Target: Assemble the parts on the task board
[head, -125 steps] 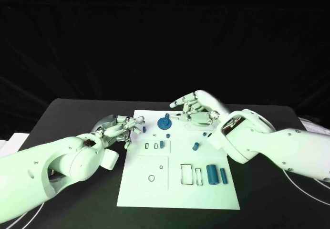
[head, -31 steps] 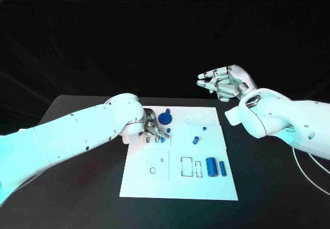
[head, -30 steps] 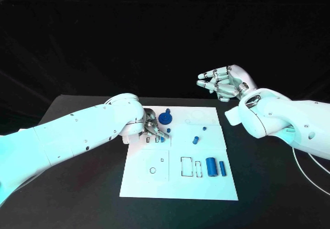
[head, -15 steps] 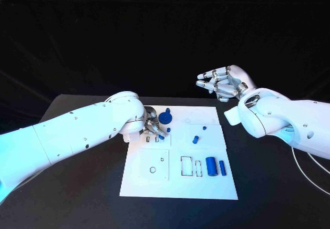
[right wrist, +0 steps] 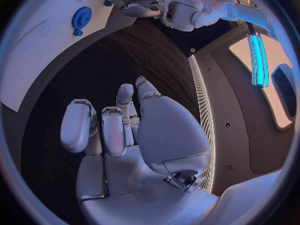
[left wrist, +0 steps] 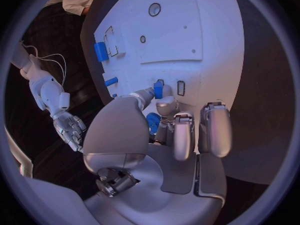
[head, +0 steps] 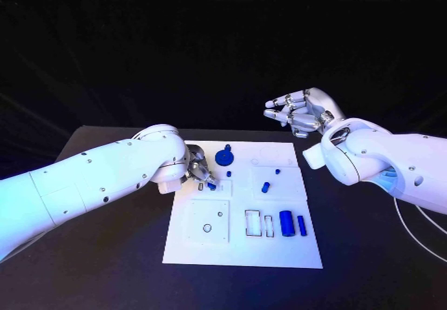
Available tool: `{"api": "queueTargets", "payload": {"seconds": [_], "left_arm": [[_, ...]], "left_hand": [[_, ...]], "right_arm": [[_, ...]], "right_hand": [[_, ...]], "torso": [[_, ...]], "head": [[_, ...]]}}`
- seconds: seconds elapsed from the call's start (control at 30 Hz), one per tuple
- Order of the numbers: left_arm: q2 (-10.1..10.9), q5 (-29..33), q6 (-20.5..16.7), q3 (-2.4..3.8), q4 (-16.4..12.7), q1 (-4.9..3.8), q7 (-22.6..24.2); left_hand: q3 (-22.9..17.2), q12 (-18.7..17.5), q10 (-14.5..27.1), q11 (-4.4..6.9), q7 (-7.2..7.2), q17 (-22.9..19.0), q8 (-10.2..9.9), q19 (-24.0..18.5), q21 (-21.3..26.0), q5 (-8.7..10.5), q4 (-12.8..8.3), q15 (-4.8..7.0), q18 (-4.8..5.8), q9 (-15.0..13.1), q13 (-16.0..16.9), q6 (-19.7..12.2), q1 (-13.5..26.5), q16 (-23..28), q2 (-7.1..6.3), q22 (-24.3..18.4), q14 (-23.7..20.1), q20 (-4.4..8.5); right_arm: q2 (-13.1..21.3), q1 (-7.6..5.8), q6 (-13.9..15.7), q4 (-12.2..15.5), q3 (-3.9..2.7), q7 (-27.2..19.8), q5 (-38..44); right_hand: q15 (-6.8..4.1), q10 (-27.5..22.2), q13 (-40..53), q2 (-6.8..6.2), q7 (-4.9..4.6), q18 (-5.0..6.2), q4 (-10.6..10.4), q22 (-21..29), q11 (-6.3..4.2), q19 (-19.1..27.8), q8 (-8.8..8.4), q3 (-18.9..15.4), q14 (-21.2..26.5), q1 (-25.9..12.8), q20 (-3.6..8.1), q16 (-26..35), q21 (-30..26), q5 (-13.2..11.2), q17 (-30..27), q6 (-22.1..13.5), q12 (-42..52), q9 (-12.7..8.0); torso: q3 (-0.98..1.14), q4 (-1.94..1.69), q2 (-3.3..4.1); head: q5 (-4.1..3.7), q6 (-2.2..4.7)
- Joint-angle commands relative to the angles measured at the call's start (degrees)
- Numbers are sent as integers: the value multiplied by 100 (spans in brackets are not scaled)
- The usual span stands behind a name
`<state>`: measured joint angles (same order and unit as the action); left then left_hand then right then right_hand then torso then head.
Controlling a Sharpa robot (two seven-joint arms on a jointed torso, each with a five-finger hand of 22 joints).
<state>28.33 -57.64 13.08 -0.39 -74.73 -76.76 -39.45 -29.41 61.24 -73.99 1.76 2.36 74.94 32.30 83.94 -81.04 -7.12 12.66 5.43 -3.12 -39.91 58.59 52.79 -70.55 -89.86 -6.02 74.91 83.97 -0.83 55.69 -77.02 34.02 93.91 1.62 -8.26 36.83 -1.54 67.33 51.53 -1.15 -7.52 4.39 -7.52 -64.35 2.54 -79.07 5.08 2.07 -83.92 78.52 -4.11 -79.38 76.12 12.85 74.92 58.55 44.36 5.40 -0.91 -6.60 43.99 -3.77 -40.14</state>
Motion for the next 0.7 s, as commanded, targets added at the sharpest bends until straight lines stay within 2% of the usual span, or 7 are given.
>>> {"api": "queueTargets", "payload": {"seconds": [0.03, 0.13, 0.3, 0.5, 0.6, 0.7], "left_arm": [[78, 68, -269, 2, -108, 0, 87], [147, 104, -514, -1, -174, 1, 173], [213, 105, -776, -11, -238, 24, 251], [226, -17, -1005, -71, -206, 120, 291], [223, -63, -1081, -81, -213, 160, 323], [219, -133, -1135, -86, -240, 183, 351]], "left_hand": [[-1037, 76, -78, -1, 10, 1506, 40, 286, -42, 4, -985, -20, 65, -26, 49, 27, 89, -14, -31, 482, 603, -9], [-1095, 119, -109, 6, 3, 1506, 57, 297, -69, -8, -1024, -16, 73, -47, 89, 39, 126, -14, -51, 516, 603, -5], [-1156, 138, -129, 13, -3, 1506, 73, 305, -87, -13, -1064, -9, 78, -66, 103, 55, 157, -14, -68, 541, 603, 0], [-1189, 124, -125, 15, -5, 1506, 80, 306, -90, -15, -1077, -7, 78, -75, 84, 58, 174, -14, -69, 545, 603, 2], [-1203, 123, -126, 16, -5, 1506, 83, 307, -91, -15, -1084, -5, 78, -79, 82, 58, 182, -14, -71, 547, 603, 3], [-1216, 127, -129, 17, -6, 1506, 86, 310, -97, -15, -1090, -5, 80, -84, 84, 58, 189, -14, -73, 554, 603, 4]], "right_arm": [[-6, 6, -140, -8, 0, 4, 20], [-9, 8, -150, -15, 1, 3, 17], [-18, 12, -177, -25, 2, 1, 16], [-13, 14, -191, -38, 2, 23, -29], [-12, 15, -192, -44, 2, 28, -40], [-12, 16, -196, -46, 2, 31, -46]], "right_hand": [[-18, -55, -8, 45, -15, 78, -11, 15, 7, 42, -5, -28, -292, -18, -12, 28, -37, 7, 245, 26, -36, -9], [-18, -56, -9, 45, -15, 78, -11, 16, 7, 43, -6, -29, -292, -18, -13, 29, -39, 6, 244, 26, -37, -10], [-16, -75, -34, 42, -16, 83, -5, 43, 8, 57, -9, -34, -286, -12, -14, 45, -57, -7, 229, 21, -63, -12], [-16, -78, -37, 42, -17, 84, -3, 51, 9, 61, -10, -36, -285, -10, -15, 48, -62, -13, 227, 20, -65, -12], [-16, -78, -37, 42, -17, 84, -3, 51, 9, 61, -10, -36, -285, -10, -15, 48, -62, -13, 227, 20, -65, -12], [-15, -78, -37, 47, -17, 84, -2, 53, 9, 62, -10, -35, -284, -7, -15, 50, -65, -22, 225, 19, -62, -12]], "torso": [[0, -9, -10], [0, -8, -7], [1, -3, -7], [-5, -10, -12], [-5, 8, -2], [-1, 9, 0]], "head": [[6, -13], [11, 18], [39, 5], [50, 4], [58, 14], [68, 9]]}}
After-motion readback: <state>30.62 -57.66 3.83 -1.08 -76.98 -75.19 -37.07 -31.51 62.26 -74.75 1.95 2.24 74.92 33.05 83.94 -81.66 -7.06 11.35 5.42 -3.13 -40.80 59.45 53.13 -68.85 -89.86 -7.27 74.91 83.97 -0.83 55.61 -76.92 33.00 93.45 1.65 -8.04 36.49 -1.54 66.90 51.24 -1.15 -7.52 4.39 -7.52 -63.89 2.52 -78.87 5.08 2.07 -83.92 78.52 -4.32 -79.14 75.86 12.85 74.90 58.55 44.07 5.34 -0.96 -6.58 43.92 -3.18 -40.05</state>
